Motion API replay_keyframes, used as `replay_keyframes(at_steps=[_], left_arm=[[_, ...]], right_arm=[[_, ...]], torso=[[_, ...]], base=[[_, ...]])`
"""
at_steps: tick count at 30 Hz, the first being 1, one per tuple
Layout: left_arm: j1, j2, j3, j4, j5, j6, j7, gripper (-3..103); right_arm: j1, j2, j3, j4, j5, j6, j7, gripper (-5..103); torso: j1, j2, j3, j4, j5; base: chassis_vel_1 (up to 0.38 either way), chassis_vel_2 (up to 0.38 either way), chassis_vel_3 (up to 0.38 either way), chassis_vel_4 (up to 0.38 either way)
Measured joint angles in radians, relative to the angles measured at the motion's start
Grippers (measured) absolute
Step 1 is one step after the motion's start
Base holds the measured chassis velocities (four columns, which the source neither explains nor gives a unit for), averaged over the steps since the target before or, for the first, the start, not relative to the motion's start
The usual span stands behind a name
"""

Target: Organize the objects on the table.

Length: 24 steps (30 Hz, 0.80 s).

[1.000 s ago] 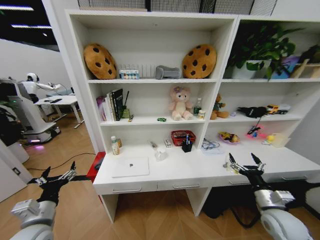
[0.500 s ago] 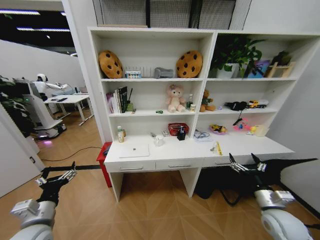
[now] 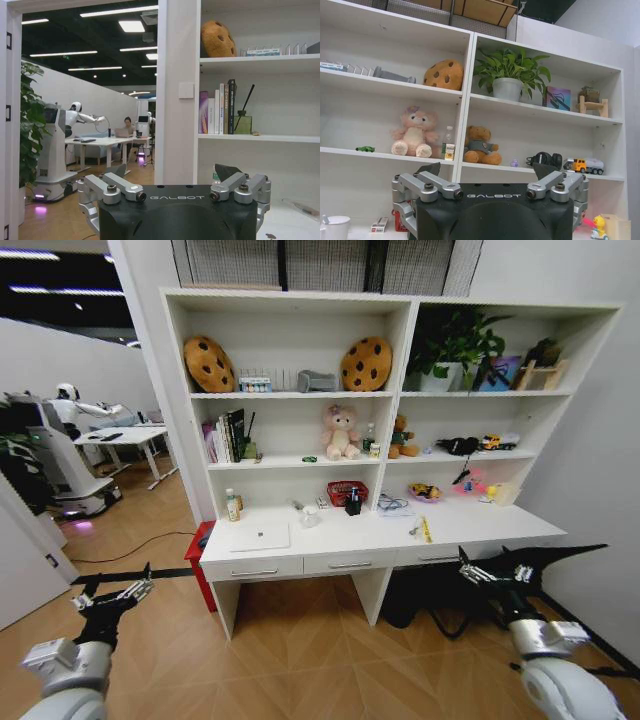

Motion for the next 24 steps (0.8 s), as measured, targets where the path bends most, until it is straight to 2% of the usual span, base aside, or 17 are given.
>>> replay_keyframes(at_steps=[24], left_arm=[[0.0, 0.0, 0.0, 0.0, 0.0, 0.0, -0.001, 100]], right_arm=[[0.0, 0.0, 0.0, 0.0, 0.0, 0.0, 0.0, 100]], torso=[[0.0, 0.0, 0.0, 0.0001, 0.0003]], base=[[0.0, 0.0, 0.0, 0.0]])
